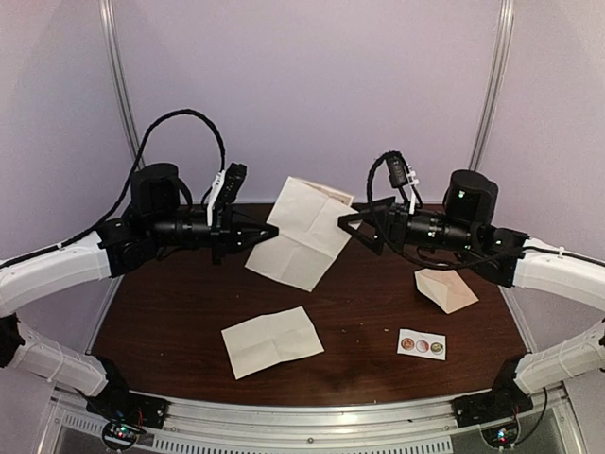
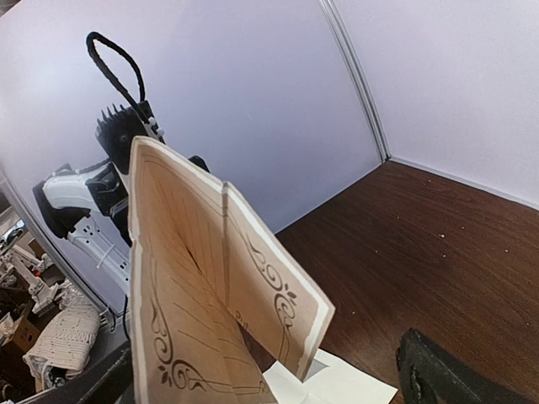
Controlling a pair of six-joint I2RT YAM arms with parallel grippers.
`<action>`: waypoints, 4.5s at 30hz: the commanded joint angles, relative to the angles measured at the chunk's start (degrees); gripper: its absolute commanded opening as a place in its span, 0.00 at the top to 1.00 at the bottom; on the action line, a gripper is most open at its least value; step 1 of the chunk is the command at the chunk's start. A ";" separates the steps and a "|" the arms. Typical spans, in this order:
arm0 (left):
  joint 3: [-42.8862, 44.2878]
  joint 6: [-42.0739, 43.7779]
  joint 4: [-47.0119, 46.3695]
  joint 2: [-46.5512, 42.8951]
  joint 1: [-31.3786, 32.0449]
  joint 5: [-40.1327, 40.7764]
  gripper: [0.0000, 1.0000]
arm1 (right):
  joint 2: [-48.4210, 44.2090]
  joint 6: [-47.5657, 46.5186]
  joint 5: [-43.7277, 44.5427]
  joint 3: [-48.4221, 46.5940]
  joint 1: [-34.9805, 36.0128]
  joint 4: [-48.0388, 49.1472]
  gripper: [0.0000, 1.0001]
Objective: Place the letter into the envelope and seal it
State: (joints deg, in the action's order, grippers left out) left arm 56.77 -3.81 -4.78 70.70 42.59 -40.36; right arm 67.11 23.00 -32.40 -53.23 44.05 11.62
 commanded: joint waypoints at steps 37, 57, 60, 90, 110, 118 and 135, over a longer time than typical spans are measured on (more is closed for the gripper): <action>-0.34 -1.75 -4.34 -1.32 0.21 -0.92 0.62 | 8.38 4.14 -12.26 -2.41 2.34 9.16 1.00; 2.19 3.22 2.09 2.55 3.62 -0.10 1.00 | 3.22 -8.02 -3.60 -8.98 2.94 -12.95 0.21; 3.00 4.89 3.50 3.89 5.08 -0.65 1.00 | 3.03 -12.26 -1.07 -12.27 2.95 -21.96 0.11; 5.08 6.01 8.22 6.45 6.19 6.43 0.90 | 9.26 -15.79 -4.64 -17.75 5.91 -32.67 1.00; -12.47 -32.77 -24.47 -4.83 7.77 33.37 0.40 | -0.72 1.97 17.57 2.26 3.09 0.43 1.00; -11.61 -38.48 -30.91 2.08 12.33 28.17 0.41 | -0.25 2.32 10.13 3.87 5.90 7.86 1.00; -10.20 -39.16 -38.63 6.50 12.88 17.55 0.45 | 3.24 0.95 3.77 1.58 9.38 10.64 1.00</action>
State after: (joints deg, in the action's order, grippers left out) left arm 45.43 -42.65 -38.37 77.23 55.24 -20.14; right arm 69.21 24.21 -27.20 -49.84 52.66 20.40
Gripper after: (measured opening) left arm 0.575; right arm 0.007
